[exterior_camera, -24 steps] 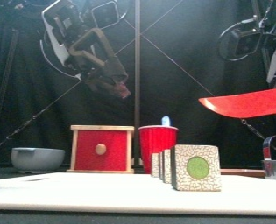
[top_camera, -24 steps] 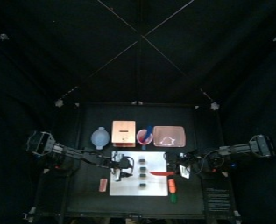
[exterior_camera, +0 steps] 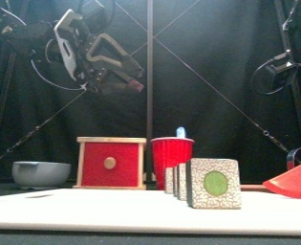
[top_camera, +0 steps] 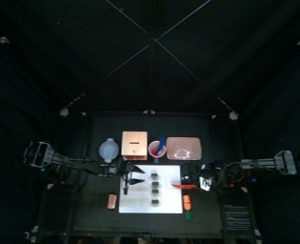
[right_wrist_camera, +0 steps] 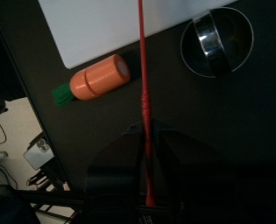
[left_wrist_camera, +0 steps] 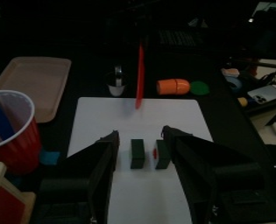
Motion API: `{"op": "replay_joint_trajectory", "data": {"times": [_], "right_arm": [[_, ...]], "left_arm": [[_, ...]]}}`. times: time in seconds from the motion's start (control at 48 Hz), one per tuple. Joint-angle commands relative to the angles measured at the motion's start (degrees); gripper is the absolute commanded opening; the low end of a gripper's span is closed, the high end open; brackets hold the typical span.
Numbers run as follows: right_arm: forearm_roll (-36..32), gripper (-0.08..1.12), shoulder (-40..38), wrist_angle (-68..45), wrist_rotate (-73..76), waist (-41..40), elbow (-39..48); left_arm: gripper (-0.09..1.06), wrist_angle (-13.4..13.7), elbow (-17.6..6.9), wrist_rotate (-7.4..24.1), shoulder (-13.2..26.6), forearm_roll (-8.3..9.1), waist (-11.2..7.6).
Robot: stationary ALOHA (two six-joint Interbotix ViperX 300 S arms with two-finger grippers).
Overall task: Place sushi on board then cut the sushi with the knife then place the pieces on the plate
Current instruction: Place the 4 sushi pieces on the plate
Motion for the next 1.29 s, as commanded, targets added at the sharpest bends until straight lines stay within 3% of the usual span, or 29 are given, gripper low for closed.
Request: {"op": "replay_joint_trajectory", "data": {"times": [0.021,0.292,0.5,0.708,0.896,1.083,1.292], "right_arm": [[0.09,0.72,-0.26,0.88,0.09,-0.18,-0.88],[-4.22,0.74,-1.14,2.64,0.0,-2.29,-5.1],[-10.11,0.74,1.67,-11.43,-0.44,-1.93,-8.88],[-15.73,0.74,9.23,-25.93,-0.35,-0.7,-11.43],[-17.93,0.75,17.05,-34.37,-0.35,0.44,-13.8],[-18.46,0.75,25.49,-36.65,-0.53,1.14,-18.46],[-20.04,0.77,33.84,-36.65,-0.44,2.64,-24.52]], "left_arm": [[0.82,-0.62,-0.53,0.09,-0.7,0.62,1.05],[0.81,-0.79,0.35,0.0,-0.97,1.32,2.2],[0.81,-0.79,1.85,-0.09,-1.05,0.88,2.55],[0.81,-0.62,2.46,0.09,-1.05,1.32,2.99],[0.81,-0.44,5.45,0.0,-2.55,1.41,4.22],[0.81,-0.44,7.47,-0.09,-4.83,1.23,5.45],[0.81,-0.44,8.09,0.0,-4.48,1.23,5.63]]}}
